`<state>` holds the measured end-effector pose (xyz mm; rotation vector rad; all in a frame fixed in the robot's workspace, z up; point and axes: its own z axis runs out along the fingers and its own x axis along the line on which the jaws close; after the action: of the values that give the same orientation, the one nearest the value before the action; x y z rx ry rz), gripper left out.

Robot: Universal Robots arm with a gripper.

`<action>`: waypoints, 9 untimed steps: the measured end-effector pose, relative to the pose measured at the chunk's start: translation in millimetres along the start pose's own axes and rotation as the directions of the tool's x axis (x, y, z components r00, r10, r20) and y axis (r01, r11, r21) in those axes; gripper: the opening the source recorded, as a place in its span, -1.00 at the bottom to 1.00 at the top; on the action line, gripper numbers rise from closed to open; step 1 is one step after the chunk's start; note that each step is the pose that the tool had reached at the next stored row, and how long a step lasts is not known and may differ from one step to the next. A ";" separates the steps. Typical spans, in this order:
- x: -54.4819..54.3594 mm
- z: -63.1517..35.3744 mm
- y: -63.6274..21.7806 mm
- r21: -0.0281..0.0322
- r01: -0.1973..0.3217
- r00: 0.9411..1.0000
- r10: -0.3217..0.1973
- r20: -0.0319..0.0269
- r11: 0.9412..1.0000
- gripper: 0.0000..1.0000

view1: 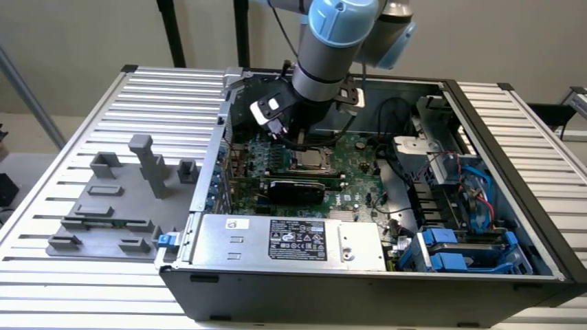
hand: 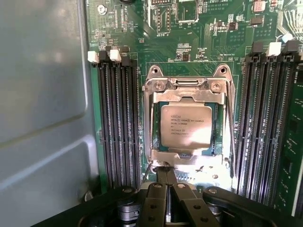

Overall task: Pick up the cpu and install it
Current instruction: 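Close the cpu cover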

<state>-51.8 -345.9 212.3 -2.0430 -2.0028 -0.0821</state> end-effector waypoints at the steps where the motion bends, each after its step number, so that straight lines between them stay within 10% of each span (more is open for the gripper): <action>1: 0.7 -2.9 -0.3 0.001 0.000 1.000 0.000 0.000 1.000 -0.79; 9: -2.6 -6.1 0.8 0.001 -0.003 1.000 0.003 0.011 1.000 -0.79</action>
<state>-50.2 -349.9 217.4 -2.0508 -2.0054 -0.0700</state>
